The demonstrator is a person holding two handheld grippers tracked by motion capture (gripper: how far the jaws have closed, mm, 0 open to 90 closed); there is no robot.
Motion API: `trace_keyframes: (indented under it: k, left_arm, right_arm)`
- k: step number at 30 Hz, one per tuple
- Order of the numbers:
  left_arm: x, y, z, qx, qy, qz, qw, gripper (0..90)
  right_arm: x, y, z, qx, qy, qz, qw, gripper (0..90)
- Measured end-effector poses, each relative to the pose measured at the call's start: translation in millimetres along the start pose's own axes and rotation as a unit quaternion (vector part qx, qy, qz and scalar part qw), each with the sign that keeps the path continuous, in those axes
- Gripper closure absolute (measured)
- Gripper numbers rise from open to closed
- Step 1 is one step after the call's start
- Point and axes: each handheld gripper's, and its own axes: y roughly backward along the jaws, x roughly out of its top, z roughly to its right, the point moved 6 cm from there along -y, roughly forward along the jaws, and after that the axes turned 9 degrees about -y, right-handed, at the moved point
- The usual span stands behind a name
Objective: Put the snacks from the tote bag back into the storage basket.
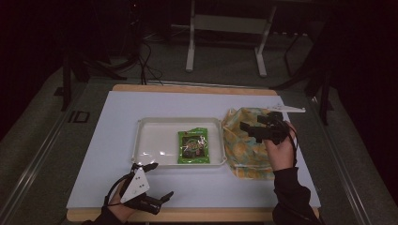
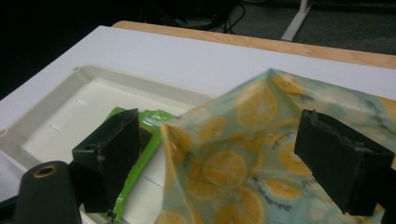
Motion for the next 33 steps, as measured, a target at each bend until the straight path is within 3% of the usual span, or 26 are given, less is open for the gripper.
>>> trace_keyframes:
  k: [5,20,33]
  left_arm:
    - [-0.2,-0.1,0.0,0.000,0.001,0.000,1.0000,1.3]
    - [-0.1,-0.9,0.7,-0.002,0.000,-0.001,1.0000,1.3]
    - [-0.2,-0.7,1.0,-0.003,0.000,-0.002,1.0000,1.3]
  right_arm:
    - [-7.4,5.9,13.4,-0.013,0.005,0.004,0.9999,14.5]
    - [-38.0,20.5,47.3,-0.052,-0.011,0.024,0.9983,14.6]
    - [-58.9,32.2,66.0,-0.076,-0.019,0.046,0.9959,14.7]
